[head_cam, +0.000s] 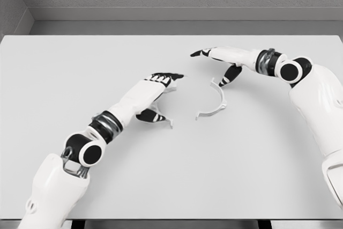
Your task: Assemble PVC drainage pipe clamps
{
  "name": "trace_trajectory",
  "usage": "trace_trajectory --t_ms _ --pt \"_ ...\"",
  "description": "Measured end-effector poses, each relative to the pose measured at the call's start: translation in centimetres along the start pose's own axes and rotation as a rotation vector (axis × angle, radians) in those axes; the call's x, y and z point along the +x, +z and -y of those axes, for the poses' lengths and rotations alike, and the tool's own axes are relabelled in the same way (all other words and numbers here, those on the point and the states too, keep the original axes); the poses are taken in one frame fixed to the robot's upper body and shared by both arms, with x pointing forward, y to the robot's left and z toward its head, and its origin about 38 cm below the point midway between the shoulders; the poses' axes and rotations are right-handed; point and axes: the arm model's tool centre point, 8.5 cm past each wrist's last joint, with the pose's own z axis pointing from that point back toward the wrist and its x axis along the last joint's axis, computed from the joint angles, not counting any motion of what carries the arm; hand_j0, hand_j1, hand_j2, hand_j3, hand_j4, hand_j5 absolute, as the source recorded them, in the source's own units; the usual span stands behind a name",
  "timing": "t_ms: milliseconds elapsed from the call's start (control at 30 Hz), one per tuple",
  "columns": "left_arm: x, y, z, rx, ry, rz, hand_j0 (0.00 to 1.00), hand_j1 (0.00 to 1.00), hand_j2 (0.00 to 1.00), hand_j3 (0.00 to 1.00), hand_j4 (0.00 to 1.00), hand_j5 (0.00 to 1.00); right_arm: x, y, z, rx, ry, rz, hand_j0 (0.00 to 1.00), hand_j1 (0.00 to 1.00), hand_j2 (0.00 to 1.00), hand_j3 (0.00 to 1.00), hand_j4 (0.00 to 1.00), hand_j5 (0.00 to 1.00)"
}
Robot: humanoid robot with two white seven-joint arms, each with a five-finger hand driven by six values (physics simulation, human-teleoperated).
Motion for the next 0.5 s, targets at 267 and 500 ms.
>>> trace_trajectory --t_ms 267,500 --pt "-1.3 0.0 0.6 -0.024 0.0 -0.032 1.0 1.0 1.0 1.0 1.0 1.0 0.3 -0.2 0.0 -0.004 -0.004 0.007 1.0 1.0 1.0 1.0 1.0 1.0" --pt "-0.5 -0.8 1.5 -0.045 0.007 -0.013 1.0 1.0 1.0 1.0 1.0 1.0 0.5 -0.4 0.1 -0.005 -0.003 0.012 1.0 1.0 1.0 1.0 1.0 1.0"
